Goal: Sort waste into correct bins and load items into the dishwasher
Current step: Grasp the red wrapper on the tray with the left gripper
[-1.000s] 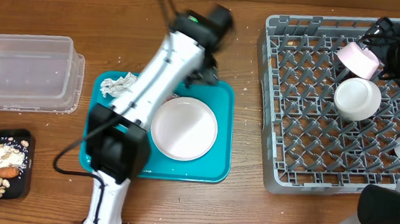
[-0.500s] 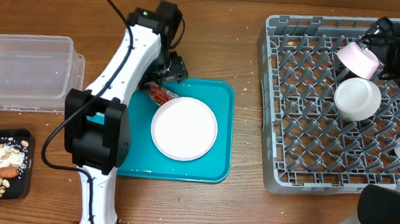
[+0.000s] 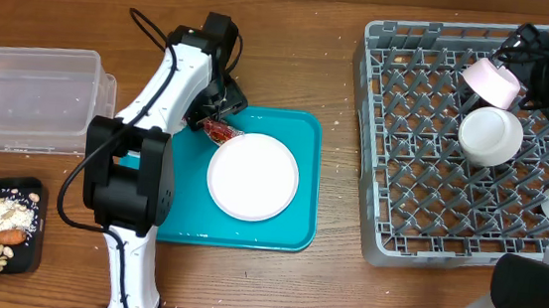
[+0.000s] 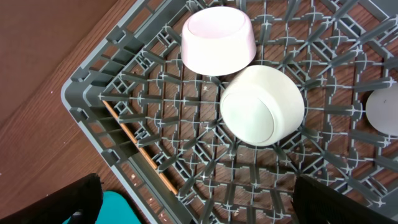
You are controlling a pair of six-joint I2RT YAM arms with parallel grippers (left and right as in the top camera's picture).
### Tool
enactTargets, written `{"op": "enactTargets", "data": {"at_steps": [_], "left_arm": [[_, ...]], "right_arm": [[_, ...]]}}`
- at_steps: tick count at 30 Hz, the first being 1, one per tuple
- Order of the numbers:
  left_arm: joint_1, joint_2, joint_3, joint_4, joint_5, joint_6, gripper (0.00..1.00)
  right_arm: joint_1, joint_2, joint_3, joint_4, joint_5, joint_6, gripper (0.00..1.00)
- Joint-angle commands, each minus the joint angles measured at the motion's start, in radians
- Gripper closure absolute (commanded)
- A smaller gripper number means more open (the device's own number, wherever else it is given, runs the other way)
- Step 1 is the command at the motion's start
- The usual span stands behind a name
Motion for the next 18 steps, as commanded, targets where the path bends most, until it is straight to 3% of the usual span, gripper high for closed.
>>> {"op": "enactTargets", "data": {"at_steps": [1,4,11,18], "left_arm": [[0.000,0.062,-0.008,0.011,-0.024,-0.026,0.24],[0.000,0.083,-0.008,0.008,-0.027,-0.018,0.32],[0.000,0.082,0.017,-0.069,-0.024,0.015,0.96],[0.000,0.081,0.214,-0.303,-0.024,0.016,0.96]], "right_arm": [[-0.003,-0.005,0.002,0.006,-0.001,0.002,0.00],[-0.003,-0.005,0.002,0.006,-0.001,0.002,0.00],[-0.003,-0.005,0.002,0.006,-0.001,0.002,0.00],[-0.003,-0.005,0.002,0.006,-0.001,0.002,0.00]]}}
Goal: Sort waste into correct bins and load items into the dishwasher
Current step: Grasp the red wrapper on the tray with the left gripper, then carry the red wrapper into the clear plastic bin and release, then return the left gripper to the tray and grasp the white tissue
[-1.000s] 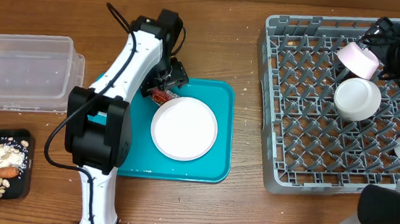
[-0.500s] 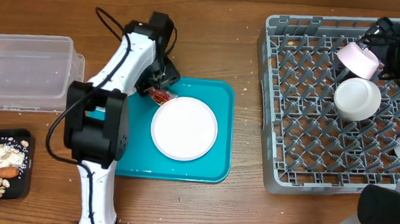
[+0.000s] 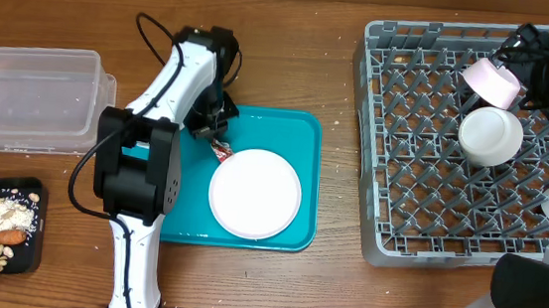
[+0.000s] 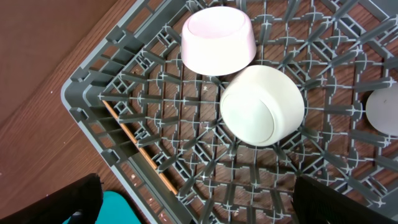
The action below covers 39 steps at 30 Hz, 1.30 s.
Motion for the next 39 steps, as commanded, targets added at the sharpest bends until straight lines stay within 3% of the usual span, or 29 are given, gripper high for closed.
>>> {"op": "enactTargets", "data": {"at_steps": [1,9,16,19,25,30,31,32,33,34,39], "left_arm": [[0.000,-0.003,0.153,-0.086,-0.013,0.008,0.96],[0.000,-0.003,0.421,-0.236,-0.007,0.069,0.96],[0.096,-0.008,0.697,-0.311,-0.219,0.100,0.95],[0.194,-0.010,0.780,-0.303,-0.311,0.032,0.94],[0.423,-0.007,0.744,-0.228,-0.322,-0.051,0.82],[0.580,-0.006,0.692,-0.183,-0.307,-0.052,0.87],[0.605,-0.006,0.681,-0.181,-0.292,-0.052,0.82],[0.633,-0.006,0.669,-0.180,-0.268,-0.052,0.65],[0.667,-0.006,0.653,-0.180,-0.231,-0.052,0.25],[0.688,-0.006,0.640,-0.180,-0.203,-0.051,0.00],[0.737,-0.006,0.605,-0.185,-0.055,0.024,0.00]], "right_arm": [[-0.003,-0.005,0.002,0.006,-0.001,0.001,0.00],[-0.003,-0.005,0.002,0.006,-0.001,0.001,0.00],[-0.003,-0.005,0.002,0.006,-0.001,0.001,0.00],[-0.003,-0.005,0.002,0.006,-0.001,0.001,0.00],[-0.003,-0.005,0.002,0.006,-0.001,0.001,0.00],[-0.003,-0.005,0.002,0.006,-0.001,0.001,0.00],[-0.003,-0.005,0.002,0.006,-0.001,0.001,0.00],[-0.003,-0.005,0.002,0.006,-0.001,0.001,0.00],[-0.003,-0.005,0.002,0.006,-0.002,0.001,0.00],[-0.003,-0.005,0.002,0.006,-0.001,0.001,0.00],[-0.003,-0.005,0.002,0.006,-0.001,0.001,0.00]]}}
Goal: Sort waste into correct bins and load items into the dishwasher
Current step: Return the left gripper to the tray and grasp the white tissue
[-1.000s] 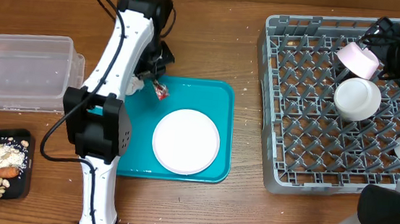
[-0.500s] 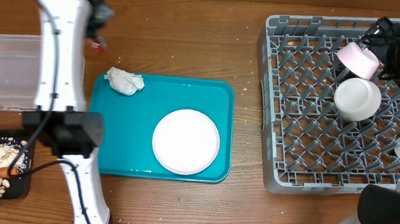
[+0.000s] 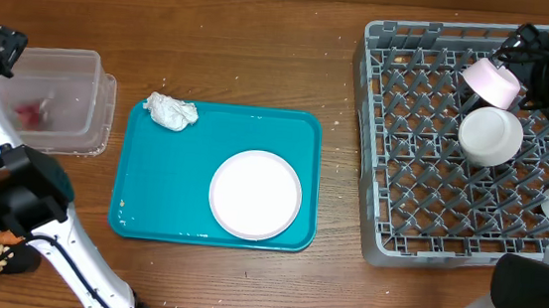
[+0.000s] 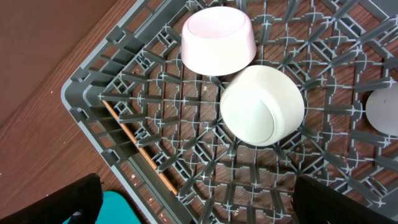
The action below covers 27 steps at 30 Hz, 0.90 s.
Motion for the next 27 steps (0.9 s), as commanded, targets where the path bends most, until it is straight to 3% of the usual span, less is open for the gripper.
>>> {"op": "enactTargets", "data": {"at_steps": [1,9,12,18,27], "left_arm": [[0.002,-0.006,-0.013,-0.004,0.144,0.076,0.00],[-0.122,-0.006,-0.013,-0.053,0.239,0.262,0.00],[-0.231,-0.006,-0.013,-0.130,0.239,0.264,0.00],[-0.408,-0.005,-0.040,-0.125,0.206,0.262,0.00],[-0.522,-0.005,-0.299,0.044,0.186,0.219,0.05]], "right_arm": [[-0.003,-0.005,0.002,0.006,-0.002,0.002,0.00],[-0.003,-0.005,0.002,0.006,-0.001,0.002,0.00],[-0.003,-0.005,0.002,0.006,-0.001,0.002,0.00],[-0.003,-0.005,0.002,0.006,-0.001,0.002,0.00],[-0.003,-0.005,0.002,0.006,-0.001,0.002,0.00]]}}
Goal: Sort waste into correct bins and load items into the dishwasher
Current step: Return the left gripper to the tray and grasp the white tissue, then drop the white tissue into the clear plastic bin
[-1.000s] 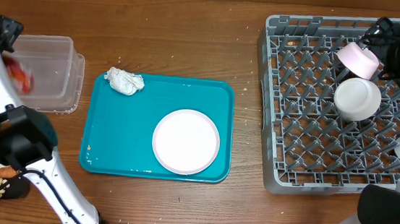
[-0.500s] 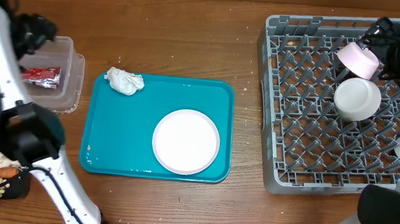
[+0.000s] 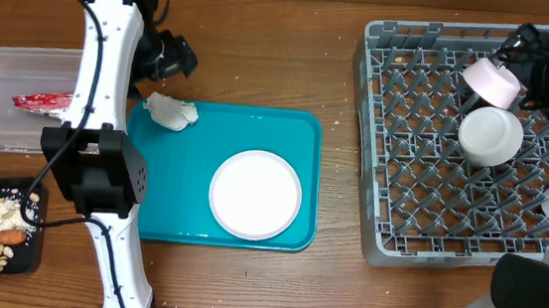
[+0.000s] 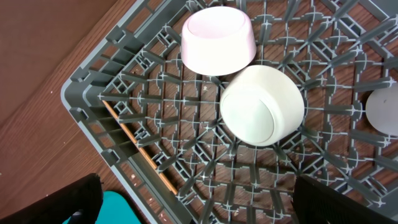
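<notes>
A crumpled white tissue lies on the back left corner of the teal tray. My left gripper hovers just behind it over the table, fingers apparently parted and holding nothing. A red wrapper lies in the clear plastic container. A white plate sits on the tray. The grey dish rack holds a pink bowl and a white bowl. My right gripper hangs open above the rack's near corner, empty.
A black tray of food scraps sits at the front left. Another pale dish shows at the rack's right edge. The left arm's white links reach across between the container and the teal tray.
The left arm was at the far left over the clear container; now its gripper is behind the tissue at the tray's back left corner. The red wrapper lies in the container. The right arm has not moved.
My left gripper was at the red wrapper on the tray beside the plate, and still there a moment later with the plate nudged slightly. Then the arm was over the clear container with the wrapper inside. Now the gripper is by the tissue.
</notes>
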You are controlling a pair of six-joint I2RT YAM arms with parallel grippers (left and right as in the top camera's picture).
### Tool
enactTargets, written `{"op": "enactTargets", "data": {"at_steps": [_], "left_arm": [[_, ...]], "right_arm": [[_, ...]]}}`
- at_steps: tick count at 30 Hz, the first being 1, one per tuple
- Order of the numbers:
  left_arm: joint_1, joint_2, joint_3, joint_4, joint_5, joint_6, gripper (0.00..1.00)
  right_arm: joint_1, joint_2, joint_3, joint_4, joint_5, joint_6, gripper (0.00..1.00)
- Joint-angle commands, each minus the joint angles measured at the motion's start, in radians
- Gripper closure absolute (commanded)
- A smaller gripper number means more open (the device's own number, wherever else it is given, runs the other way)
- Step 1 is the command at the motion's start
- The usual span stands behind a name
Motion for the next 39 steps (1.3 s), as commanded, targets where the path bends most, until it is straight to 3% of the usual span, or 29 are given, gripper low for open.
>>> {"op": "enactTargets", "data": {"at_steps": [1,8,16,18,19,22,23,28,34,39], "left_arm": [[-0.018,-0.005,-0.128,0.089,-0.019,-0.007,0.05],[-0.016,-0.005,-0.298,0.290,-0.049,-0.010,0.11],[-0.012,-0.005,-0.420,0.373,-0.069,-0.010,0.31],[-0.012,-0.005,-0.442,0.385,-0.069,-0.010,0.41],[-0.012,-0.005,-0.444,0.383,-0.068,-0.009,0.53],[-0.012,-0.008,-0.436,0.372,-0.068,-0.006,0.73],[-0.012,-0.008,-0.420,0.349,-0.067,-0.006,0.95],[-0.012,-0.019,-0.312,0.245,-0.067,-0.006,0.96],[0.019,-0.029,0.024,0.124,-0.077,-0.005,0.96],[0.115,-0.029,0.163,0.193,-0.289,-0.010,0.96]], "right_arm": [[-0.003,-0.005,0.002,0.006,-0.001,0.002,0.00],[-0.003,-0.005,0.002,0.006,-0.001,0.002,0.00],[-0.003,-0.005,0.002,0.006,-0.001,0.002,0.00],[-0.003,-0.005,0.002,0.006,-0.001,0.002,0.00],[-0.003,-0.005,0.002,0.006,-0.001,0.002,0.00],[-0.003,-0.005,0.002,0.006,-0.002,0.002,0.00],[-0.003,-0.005,0.002,0.006,-0.001,0.002,0.00],[-0.003,-0.005,0.002,0.006,-0.002,0.002,0.00],[-0.003,-0.005,0.002,0.006,-0.002,0.002,0.00],[-0.003,-0.005,0.002,0.006,-0.001,0.002,0.00]]}}
